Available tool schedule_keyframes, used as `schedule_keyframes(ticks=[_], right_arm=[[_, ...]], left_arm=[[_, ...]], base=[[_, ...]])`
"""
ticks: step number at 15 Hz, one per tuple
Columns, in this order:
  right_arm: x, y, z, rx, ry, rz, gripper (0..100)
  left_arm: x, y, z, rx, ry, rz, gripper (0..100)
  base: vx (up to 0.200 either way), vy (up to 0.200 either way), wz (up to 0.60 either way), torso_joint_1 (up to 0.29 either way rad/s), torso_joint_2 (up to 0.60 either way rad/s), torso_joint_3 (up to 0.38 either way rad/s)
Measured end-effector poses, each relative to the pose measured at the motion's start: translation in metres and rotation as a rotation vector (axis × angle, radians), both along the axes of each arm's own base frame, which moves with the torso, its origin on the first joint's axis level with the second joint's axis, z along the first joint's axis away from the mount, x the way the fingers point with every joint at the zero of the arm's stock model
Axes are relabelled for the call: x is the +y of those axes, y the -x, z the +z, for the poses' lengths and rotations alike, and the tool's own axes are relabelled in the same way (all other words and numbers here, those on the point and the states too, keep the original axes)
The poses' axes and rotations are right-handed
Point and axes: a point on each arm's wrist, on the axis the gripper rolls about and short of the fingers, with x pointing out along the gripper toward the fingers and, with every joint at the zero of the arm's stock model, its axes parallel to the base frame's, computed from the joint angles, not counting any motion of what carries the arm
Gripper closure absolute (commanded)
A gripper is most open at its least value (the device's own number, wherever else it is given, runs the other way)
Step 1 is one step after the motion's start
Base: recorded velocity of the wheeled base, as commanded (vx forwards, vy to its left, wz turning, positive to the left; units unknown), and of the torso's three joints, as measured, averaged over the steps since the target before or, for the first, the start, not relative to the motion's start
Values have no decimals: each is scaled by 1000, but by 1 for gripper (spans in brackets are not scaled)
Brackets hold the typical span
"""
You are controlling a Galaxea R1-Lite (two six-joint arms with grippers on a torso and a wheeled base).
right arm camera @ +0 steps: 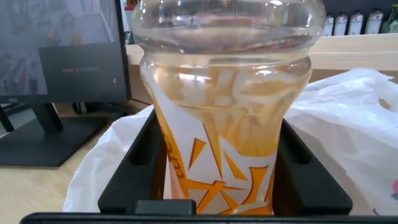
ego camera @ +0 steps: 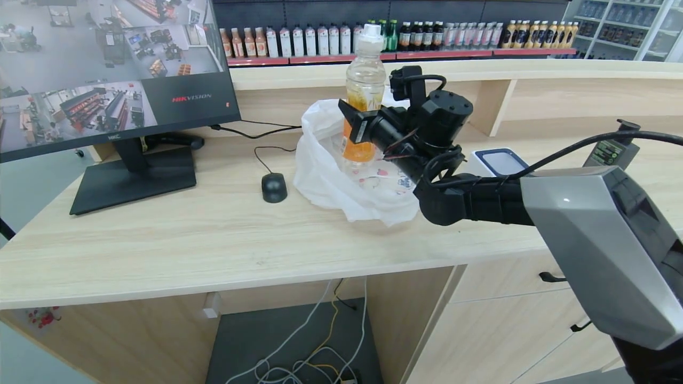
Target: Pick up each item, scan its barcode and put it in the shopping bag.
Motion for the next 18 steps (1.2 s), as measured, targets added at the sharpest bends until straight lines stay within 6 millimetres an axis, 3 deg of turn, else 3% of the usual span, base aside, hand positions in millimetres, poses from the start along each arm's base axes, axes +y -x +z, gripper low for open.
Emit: schedule_keyframes(ticks=[9,18], right_arm=[[1,-16,-25,57,34,-17,100],[4,-20,-38,81,50,-17,100]], left_arm=[[0,0,0,0,0,0,0],[0,0,0,0,0,0,0]], base=[[0,0,0,0,0,0],[0,0,0,0,0,0]])
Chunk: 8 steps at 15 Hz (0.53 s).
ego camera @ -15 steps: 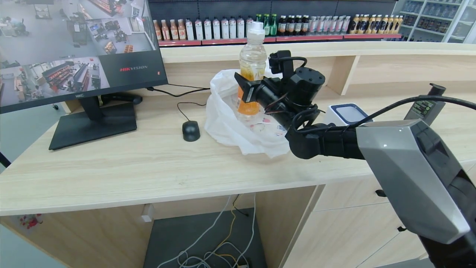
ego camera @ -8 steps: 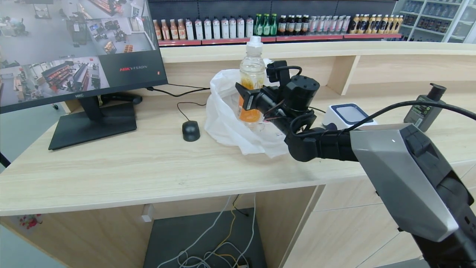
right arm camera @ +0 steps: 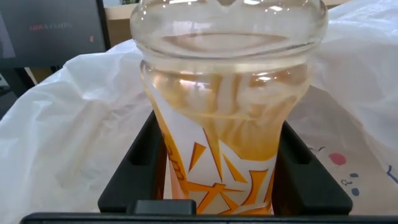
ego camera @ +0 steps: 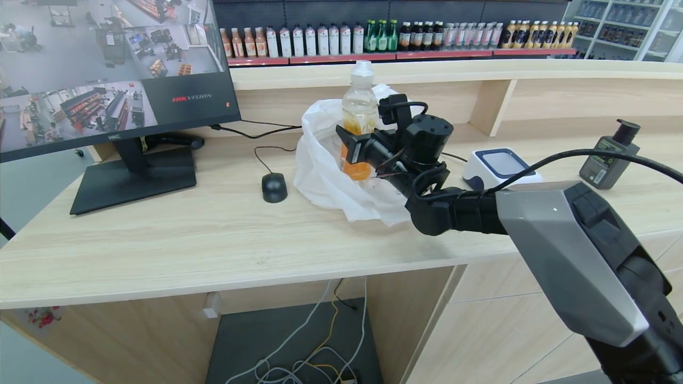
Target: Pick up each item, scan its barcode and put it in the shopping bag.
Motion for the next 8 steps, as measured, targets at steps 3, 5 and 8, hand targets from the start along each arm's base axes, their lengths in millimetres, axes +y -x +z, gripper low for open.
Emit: schedule_keyframes(ticks=[3,5,8], right_arm=[[2,-1,-5,5,8,0,100],[2,-2,-5,1,15,-3,100],[2,-2,-7,1,18,-4,100]], left_arm=[[0,0,0,0,0,0,0],[0,0,0,0,0,0,0],[0,0,0,0,0,0,0]], base=[[0,0,0,0,0,0],[0,0,0,0,0,0],[0,0,0,0,0,0]])
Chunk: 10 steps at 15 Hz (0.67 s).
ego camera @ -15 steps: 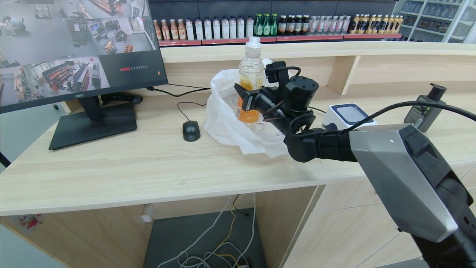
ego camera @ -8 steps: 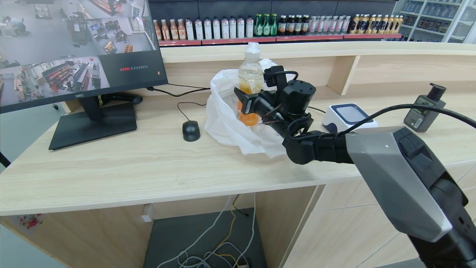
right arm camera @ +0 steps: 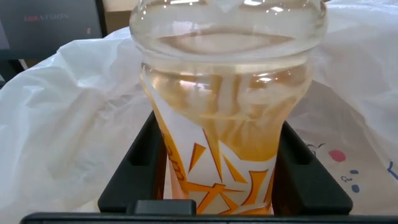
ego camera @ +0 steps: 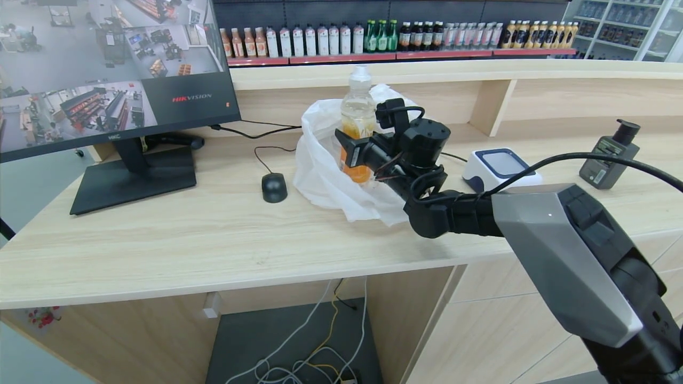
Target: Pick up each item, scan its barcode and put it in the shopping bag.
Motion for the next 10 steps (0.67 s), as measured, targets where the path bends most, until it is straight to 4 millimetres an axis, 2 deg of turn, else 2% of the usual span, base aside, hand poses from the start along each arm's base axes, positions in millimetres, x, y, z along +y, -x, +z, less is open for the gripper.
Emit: schedule_keyframes(ticks=[10], right_arm=[[6,2,-4,9,7,12,100]], left_arm=[[0,0,0,0,0,0,0]], base=[[0,0,0,0,0,0]])
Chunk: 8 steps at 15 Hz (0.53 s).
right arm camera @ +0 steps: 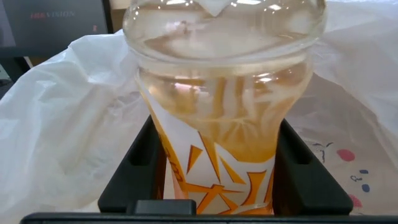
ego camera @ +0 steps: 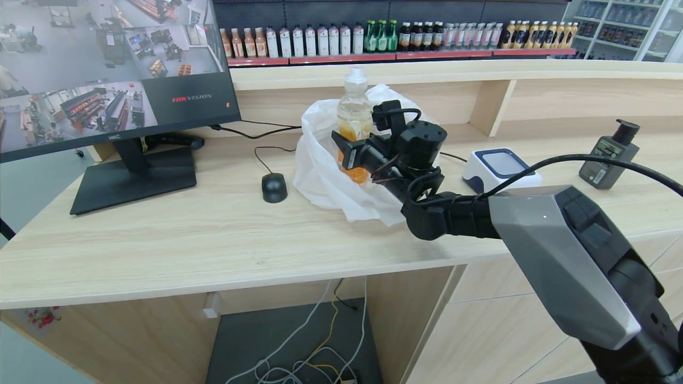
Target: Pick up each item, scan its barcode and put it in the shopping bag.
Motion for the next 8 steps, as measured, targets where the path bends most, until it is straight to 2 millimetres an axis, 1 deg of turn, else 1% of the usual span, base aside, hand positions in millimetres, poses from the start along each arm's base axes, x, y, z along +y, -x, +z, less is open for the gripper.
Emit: schedule_keyframes(ticks=[4,5,8], right_arm=[[1,0,-3,5,13,-1,100],[1,0,-4,6,14,-1,0],[1,1,-5,10,18,1,0]], left_arm=[[0,0,0,0,0,0,0],[0,0,0,0,0,0,0],[0,0,0,0,0,0,0]], base=[[0,0,0,0,0,0],[0,0,0,0,0,0],[0,0,0,0,0,0]])
